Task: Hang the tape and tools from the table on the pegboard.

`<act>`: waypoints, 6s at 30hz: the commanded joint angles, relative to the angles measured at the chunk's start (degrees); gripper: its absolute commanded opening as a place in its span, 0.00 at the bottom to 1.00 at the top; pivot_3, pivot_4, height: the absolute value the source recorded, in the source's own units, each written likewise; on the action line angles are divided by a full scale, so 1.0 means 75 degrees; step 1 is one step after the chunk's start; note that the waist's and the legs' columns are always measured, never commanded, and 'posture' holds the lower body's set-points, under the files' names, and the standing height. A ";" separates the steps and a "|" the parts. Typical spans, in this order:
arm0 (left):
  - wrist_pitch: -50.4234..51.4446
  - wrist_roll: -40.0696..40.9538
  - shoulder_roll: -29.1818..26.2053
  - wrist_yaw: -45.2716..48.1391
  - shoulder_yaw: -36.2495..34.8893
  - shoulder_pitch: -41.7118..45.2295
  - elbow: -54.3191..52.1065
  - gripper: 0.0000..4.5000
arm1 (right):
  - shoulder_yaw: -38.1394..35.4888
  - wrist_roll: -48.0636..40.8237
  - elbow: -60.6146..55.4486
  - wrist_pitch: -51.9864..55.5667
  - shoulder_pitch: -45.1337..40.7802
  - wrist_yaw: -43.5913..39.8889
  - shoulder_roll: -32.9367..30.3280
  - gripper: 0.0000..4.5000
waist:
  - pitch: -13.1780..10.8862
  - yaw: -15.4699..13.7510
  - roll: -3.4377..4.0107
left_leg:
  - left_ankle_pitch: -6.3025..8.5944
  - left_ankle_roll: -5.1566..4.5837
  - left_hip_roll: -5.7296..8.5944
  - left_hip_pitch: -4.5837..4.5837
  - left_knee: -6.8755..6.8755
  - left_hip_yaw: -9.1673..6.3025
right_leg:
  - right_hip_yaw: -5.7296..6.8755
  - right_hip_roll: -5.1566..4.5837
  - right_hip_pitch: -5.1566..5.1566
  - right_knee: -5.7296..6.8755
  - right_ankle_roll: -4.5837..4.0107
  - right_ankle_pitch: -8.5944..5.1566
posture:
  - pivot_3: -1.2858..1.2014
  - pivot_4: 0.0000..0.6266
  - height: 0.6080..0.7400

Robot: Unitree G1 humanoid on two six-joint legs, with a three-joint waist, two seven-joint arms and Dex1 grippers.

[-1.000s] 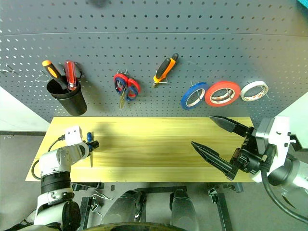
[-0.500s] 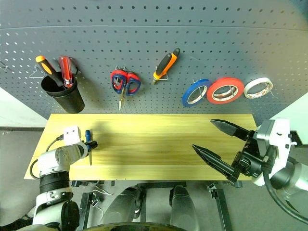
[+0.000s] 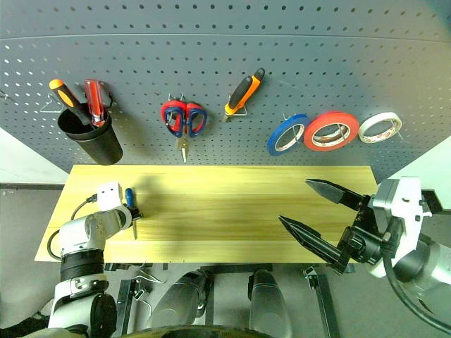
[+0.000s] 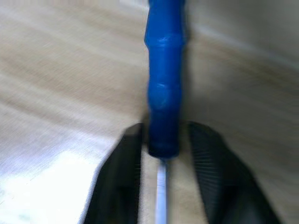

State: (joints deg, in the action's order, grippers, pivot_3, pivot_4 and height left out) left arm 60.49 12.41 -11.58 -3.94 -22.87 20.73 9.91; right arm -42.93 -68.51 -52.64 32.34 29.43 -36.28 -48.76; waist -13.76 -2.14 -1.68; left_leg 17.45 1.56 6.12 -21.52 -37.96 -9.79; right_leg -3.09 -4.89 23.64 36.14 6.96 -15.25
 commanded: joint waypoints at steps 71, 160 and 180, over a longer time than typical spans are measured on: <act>-0.9023 -0.3780 -0.1726 0.0655 0.4692 -0.3432 -0.2940 0.11 | 0.1529 0.2334 0.1243 -0.0841 -0.2196 -0.0544 0.0560 1.00 | 0.0954 -0.0041 0.0198 | -0.0003 0.0003 0.0002 0.0036 -0.0008 0.0025 | -0.0016 0.0022 -0.0029 0.0011 0.0003 0.0002 | 0.52 0.09 0.85; -0.9205 -0.4033 -0.0111 -0.1473 0.1352 -0.1788 -0.2973 0.49 | -0.0037 -0.0430 0.1457 0.0743 -0.3177 -0.0757 -0.1169 1.00 | 0.0606 0.0189 0.0109 | 0.0015 -0.0028 0.0001 0.0022 -0.0010 0.0027 | -0.0015 0.0000 -0.0026 -0.0005 0.0009 0.0004 | 0.48 0.29 0.85; -1.0143 -0.4105 -0.0044 -0.0602 0.2905 -0.0167 -0.3062 0.94 | 0.1668 0.1382 0.1665 -0.0379 -0.3760 -0.0784 -0.0050 1.00 | 0.0824 0.0157 0.0104 | -0.0014 0.0022 0.0010 0.0015 -0.0012 0.0033 | -0.0012 0.0013 -0.0020 -0.0007 0.0013 0.0006 | 0.51 0.01 0.85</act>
State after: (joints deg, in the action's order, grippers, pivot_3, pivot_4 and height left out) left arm -13.56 -19.48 -12.09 -9.83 -2.62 17.32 -10.34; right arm -31.41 -60.18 -39.65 32.33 2.10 -42.37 -50.45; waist -7.58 -0.97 -0.90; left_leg 17.33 1.74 6.18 -21.38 -38.04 -9.54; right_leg -3.18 -4.77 23.49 36.08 7.06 -15.20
